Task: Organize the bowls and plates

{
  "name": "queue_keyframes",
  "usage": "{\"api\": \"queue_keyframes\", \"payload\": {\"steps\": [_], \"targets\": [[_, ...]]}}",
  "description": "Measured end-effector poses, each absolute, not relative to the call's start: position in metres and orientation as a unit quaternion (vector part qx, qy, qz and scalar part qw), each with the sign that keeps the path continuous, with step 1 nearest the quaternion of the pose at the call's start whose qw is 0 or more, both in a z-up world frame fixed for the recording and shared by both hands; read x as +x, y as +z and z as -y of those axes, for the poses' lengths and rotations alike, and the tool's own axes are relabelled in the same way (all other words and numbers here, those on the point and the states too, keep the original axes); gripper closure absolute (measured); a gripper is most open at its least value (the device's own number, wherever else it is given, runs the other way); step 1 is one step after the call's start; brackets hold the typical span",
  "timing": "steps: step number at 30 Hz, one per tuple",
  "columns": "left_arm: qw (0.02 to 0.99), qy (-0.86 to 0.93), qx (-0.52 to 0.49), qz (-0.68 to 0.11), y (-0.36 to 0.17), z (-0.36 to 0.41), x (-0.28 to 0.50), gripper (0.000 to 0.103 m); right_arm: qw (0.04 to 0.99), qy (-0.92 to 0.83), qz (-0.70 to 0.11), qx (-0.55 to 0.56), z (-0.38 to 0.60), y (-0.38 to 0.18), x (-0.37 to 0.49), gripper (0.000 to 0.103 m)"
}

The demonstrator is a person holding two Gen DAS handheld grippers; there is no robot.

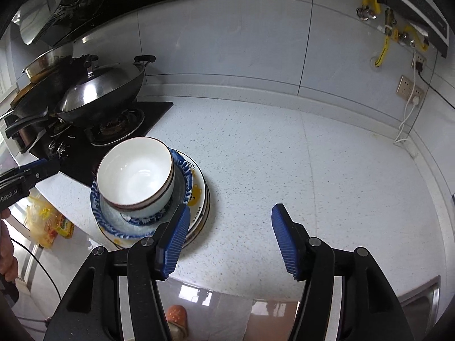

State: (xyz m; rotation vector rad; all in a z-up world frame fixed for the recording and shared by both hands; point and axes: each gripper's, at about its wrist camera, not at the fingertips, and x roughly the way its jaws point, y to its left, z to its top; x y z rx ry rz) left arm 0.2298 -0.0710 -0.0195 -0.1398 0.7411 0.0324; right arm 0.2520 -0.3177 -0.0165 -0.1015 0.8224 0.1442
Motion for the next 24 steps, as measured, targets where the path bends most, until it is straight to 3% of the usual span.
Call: {"api": "queue_keyframes", "payload": {"steps": [8,24], "targets": [[0.938,0.048,-0.092,-0.331,0.0,0.066,0.184,0.059,0.933,0.072,-0.347,-0.064,0.325,0.0,0.217,0.039],[0.955,0.037,-0.08,-0.283,0.048,0.058,0.142,0.059,0.954,0.08,-0.287,-0.035,0.31,0.017,0.18,0.003]]}}
